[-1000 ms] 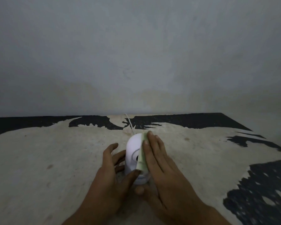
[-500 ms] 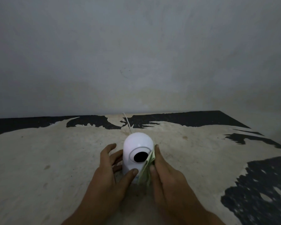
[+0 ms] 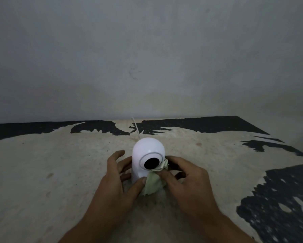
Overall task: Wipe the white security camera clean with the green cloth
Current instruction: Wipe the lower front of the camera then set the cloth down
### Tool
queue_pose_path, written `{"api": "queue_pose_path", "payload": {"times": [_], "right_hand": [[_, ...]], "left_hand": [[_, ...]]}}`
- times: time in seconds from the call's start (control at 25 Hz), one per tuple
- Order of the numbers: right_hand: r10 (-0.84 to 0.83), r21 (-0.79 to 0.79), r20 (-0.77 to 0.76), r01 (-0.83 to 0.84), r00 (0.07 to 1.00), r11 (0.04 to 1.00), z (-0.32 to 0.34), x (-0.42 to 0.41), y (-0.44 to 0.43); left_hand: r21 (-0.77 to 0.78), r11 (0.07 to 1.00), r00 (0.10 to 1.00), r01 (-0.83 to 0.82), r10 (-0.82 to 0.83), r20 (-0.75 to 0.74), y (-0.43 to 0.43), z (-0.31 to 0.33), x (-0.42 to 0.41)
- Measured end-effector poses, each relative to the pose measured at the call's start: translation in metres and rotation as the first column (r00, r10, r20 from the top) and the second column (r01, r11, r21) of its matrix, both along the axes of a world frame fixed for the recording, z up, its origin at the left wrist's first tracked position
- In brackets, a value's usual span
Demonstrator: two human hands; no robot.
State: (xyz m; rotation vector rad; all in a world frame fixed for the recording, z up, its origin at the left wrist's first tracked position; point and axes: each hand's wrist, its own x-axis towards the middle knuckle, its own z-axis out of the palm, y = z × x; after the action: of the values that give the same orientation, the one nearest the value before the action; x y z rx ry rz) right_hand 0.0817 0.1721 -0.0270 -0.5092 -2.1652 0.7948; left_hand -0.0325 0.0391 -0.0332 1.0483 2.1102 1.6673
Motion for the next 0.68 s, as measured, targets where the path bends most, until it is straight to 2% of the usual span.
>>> {"api": "queue_pose_path", "payload": {"times": [0.44, 0.68], "right_hand": [[0.056, -0.063, 0.019, -0.055, 0.998, 0.997, 0.005, 0.004, -0.001], [-0.046, -0.037, 0.050, 0.048, 0.998, 0.998, -0.007, -0.004, -0.007]], "left_hand": [[0.019, 1.000, 1.000, 0.002, -0.002, -0.027, -0.002, 0.003, 0.001], [0.046, 0.999, 1.000, 0.025, -0.025, 0.010, -0.004, 0.006, -0.001]]}}
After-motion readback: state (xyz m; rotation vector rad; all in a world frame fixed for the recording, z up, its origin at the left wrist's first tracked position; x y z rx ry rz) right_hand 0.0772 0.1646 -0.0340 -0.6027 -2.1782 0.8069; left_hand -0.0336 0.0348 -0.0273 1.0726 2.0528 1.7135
